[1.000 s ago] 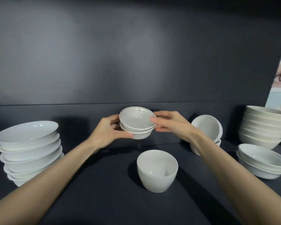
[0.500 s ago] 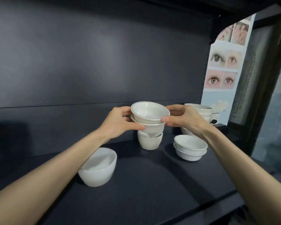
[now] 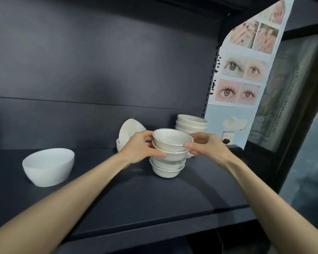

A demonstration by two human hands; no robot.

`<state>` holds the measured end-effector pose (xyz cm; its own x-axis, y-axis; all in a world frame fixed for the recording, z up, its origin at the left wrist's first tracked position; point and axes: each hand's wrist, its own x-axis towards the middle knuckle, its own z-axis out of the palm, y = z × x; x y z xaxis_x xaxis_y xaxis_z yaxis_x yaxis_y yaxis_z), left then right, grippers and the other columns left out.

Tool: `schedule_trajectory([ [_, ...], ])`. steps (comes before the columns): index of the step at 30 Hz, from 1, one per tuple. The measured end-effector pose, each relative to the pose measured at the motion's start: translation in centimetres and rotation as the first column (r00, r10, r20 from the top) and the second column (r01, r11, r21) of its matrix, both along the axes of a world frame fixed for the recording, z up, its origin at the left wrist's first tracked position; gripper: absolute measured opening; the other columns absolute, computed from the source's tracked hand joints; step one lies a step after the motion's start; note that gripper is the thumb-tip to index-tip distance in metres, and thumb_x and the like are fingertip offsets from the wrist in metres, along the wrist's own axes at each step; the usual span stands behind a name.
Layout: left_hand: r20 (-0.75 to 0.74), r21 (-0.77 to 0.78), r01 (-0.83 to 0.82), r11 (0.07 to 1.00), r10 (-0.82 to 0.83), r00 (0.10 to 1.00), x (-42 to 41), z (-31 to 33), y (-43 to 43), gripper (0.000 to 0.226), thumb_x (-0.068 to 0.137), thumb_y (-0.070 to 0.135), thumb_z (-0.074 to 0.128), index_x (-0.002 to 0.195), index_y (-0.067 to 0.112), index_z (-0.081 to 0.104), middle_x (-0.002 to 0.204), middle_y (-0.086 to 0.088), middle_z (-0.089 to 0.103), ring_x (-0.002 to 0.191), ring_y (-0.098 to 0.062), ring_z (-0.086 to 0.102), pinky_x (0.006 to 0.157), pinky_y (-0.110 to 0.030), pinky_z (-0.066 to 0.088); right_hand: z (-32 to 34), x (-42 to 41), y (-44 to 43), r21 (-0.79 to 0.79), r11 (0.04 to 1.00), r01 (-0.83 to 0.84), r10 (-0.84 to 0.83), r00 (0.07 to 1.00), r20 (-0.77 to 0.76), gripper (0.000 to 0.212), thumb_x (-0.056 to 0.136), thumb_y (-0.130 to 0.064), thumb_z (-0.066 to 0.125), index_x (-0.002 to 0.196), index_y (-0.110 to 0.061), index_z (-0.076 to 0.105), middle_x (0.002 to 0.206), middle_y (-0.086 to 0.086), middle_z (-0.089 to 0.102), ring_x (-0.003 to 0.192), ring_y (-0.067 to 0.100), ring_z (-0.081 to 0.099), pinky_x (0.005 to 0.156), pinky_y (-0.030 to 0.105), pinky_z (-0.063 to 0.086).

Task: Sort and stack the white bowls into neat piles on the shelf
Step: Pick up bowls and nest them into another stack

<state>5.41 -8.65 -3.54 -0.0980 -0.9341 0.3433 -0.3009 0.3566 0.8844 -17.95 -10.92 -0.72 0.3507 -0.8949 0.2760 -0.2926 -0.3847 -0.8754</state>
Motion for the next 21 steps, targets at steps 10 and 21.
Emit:
schedule_trajectory([
  [10, 0.070, 0.029, -0.075, 0.997, 0.072, 0.995, -1.3, -1.3, -1.3, 0.051, 0.063, 0.005, 0.086, 0.106, 0.021, 0.064, 0.100, 0.019, 0.067, 0.096, 0.012, 0.057, 0.069, 0.001, 0.040, -2.7, -0.9, -3.0, 0.060, 0.996, -0.069, 0.066, 0.997, 0.043, 0.019, 0.081, -0.017, 0.075, 0.095, -0.025, 0.066, 0.081, -0.014, 0.075, 0.080, -0.001, 0.069, 0.071, 0.012, 0.053],
  [21, -0.019, 0.070, -0.077, 0.995, 0.078, 0.997, -1.1, -2.9, -1.8, 0.051, 0.064, 0.003, 0.085, 0.100, 0.030, 0.061, 0.105, 0.021, 0.066, 0.102, 0.009, 0.058, 0.088, -0.011, 0.047, -4.0, -0.5, -3.9, 0.082, 0.992, -0.097, 0.094, 0.995, 0.035, 0.023, 0.080, -0.019, 0.076, 0.101, -0.024, 0.067, 0.095, -0.012, 0.073, 0.088, -0.003, 0.068, 0.071, 0.010, 0.050],
])
